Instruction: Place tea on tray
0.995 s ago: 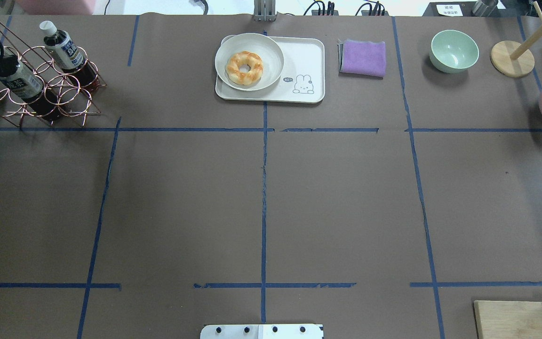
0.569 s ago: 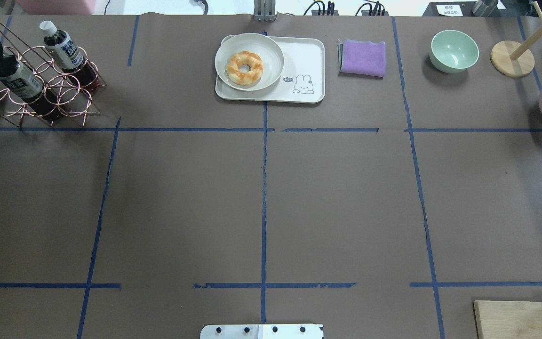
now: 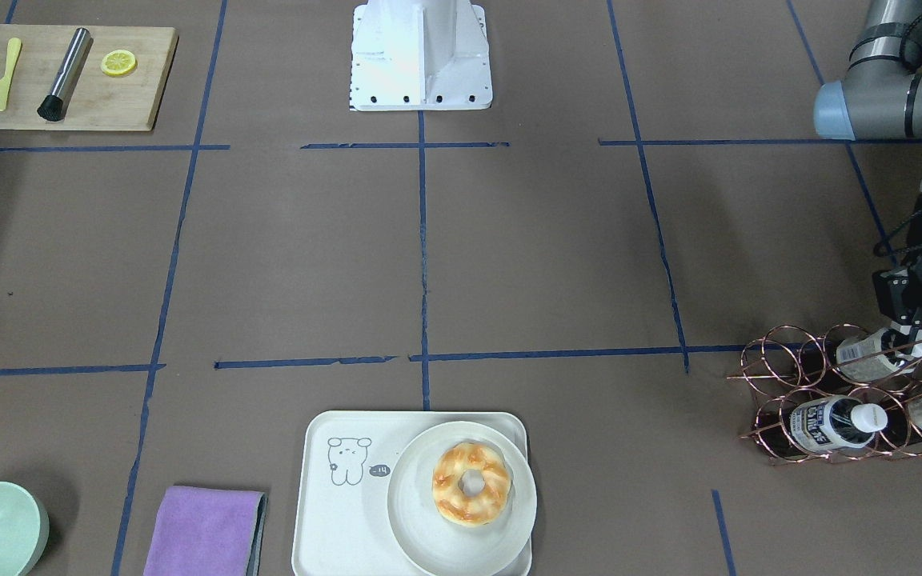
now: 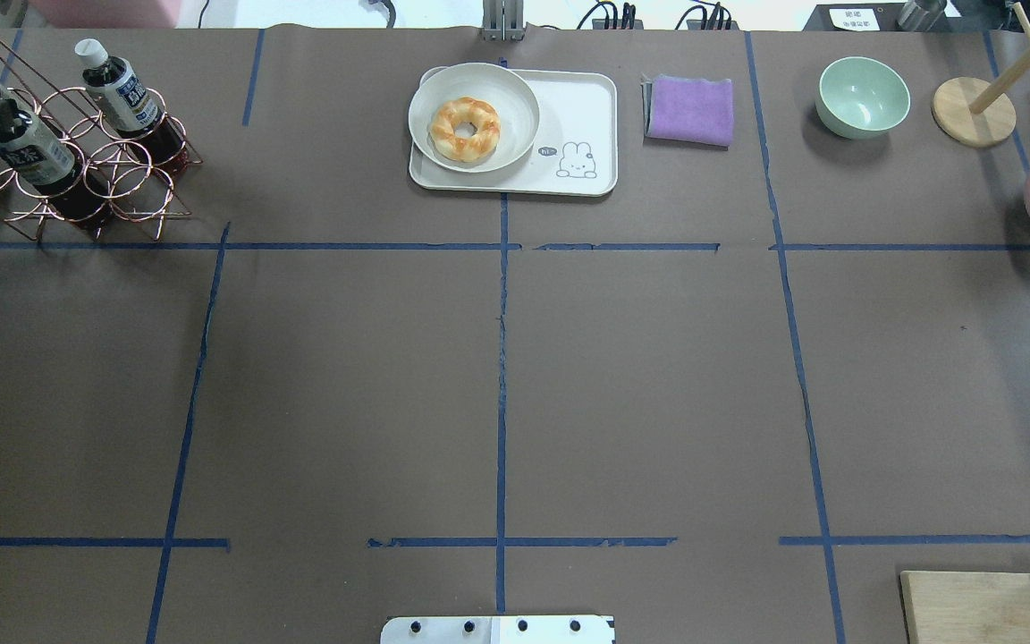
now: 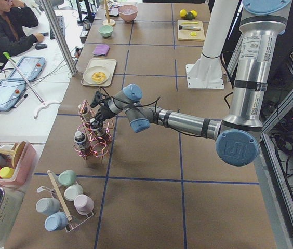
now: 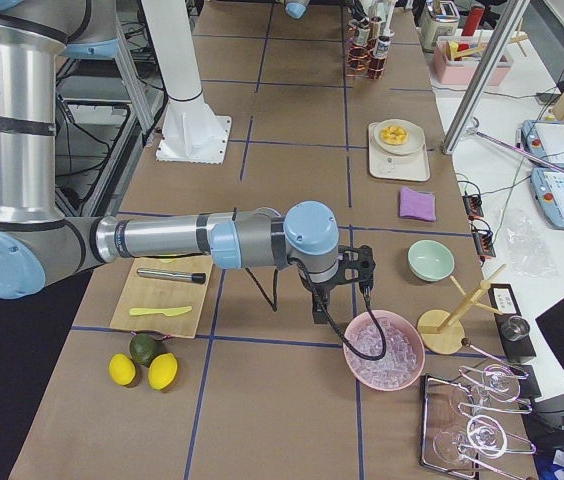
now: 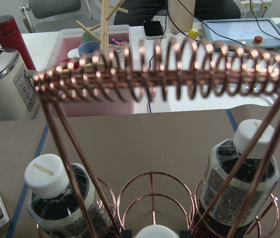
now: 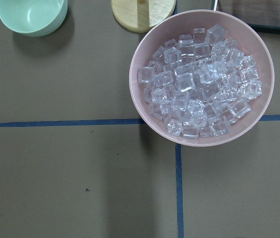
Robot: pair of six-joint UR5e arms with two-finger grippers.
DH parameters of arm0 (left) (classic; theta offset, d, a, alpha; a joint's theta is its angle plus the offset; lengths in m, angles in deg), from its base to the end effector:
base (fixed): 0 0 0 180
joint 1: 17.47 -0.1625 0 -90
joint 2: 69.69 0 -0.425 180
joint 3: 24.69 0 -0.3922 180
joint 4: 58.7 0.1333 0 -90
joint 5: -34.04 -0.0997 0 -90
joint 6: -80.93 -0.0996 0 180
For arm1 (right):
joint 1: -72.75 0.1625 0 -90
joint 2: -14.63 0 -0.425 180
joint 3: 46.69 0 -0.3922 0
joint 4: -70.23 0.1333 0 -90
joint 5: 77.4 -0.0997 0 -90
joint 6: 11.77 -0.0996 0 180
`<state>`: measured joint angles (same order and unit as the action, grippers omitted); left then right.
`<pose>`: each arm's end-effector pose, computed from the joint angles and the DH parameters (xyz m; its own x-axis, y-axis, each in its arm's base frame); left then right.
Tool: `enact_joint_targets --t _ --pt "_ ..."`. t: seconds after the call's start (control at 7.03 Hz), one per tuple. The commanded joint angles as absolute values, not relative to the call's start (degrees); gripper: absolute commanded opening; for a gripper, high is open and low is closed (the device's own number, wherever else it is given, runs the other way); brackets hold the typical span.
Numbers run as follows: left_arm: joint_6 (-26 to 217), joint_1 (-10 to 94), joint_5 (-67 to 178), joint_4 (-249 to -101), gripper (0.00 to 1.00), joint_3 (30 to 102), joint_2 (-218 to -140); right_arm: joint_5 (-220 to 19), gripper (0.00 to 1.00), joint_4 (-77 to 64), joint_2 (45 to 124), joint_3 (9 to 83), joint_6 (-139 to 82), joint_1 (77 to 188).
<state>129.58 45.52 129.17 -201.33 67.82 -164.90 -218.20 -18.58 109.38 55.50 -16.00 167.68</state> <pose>0.1448 -0.5579 0.4955 0.7316 0.0137 -0.6816 0.4912 0.6827 0.5409 0.0956 -0.4552 0.5825 0.6317 0.0113 0.7752 -0.1319 0.9869 0.0931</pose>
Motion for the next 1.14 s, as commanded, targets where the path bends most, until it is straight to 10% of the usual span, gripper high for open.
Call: enact_joint_targets --t 0.0,1.0 --pt "129.44 47.12 130.79 -201.18 0.00 68.83 -164.88 -218.20 1.00 -18.54 109.38 55.53 -15.99 167.68" --pt "129.36 48.97 132.03 -199.24 0.00 74.37 -162.85 -218.20 1.00 -18.62 109.47 55.44 -15.99 167.68"
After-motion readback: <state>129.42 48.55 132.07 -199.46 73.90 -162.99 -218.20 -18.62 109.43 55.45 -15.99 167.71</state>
